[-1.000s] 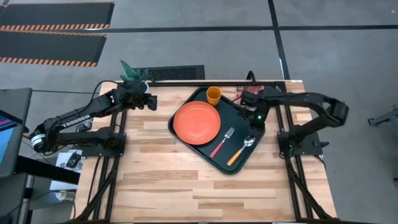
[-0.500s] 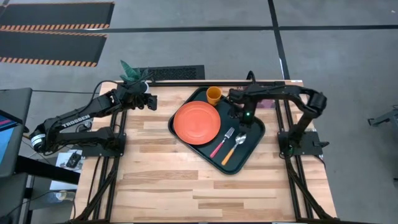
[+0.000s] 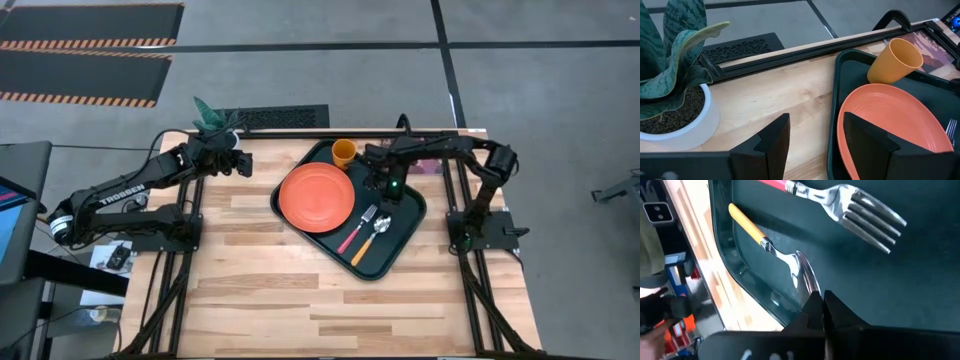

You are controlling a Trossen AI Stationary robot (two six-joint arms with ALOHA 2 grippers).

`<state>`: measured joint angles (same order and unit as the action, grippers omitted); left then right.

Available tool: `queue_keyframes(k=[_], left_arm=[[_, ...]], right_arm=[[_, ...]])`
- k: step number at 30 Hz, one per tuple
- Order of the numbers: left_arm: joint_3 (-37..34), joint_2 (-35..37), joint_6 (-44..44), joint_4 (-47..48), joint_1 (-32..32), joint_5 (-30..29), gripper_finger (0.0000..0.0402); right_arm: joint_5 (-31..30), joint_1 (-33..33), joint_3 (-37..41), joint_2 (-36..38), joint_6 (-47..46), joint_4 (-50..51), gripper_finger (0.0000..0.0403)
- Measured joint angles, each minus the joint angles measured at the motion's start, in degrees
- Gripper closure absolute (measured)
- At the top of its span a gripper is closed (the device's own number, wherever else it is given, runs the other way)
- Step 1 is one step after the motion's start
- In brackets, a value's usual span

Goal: Pick and place plate/cup/fork/spoon on tray
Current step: Put the yellow spoon on the black tray to the right side of the pink fork

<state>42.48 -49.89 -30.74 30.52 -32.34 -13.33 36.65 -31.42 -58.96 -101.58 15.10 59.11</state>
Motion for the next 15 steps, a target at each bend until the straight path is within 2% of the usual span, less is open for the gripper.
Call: queue_keyframes(k=[15], left_arm=[[0.0,0.0,-0.04,-0.02,0.0,-0.55,0.0231]], right_arm=[[-0.65,0.05,0.0,0.0,-0.3,-0.69,0.0397]])
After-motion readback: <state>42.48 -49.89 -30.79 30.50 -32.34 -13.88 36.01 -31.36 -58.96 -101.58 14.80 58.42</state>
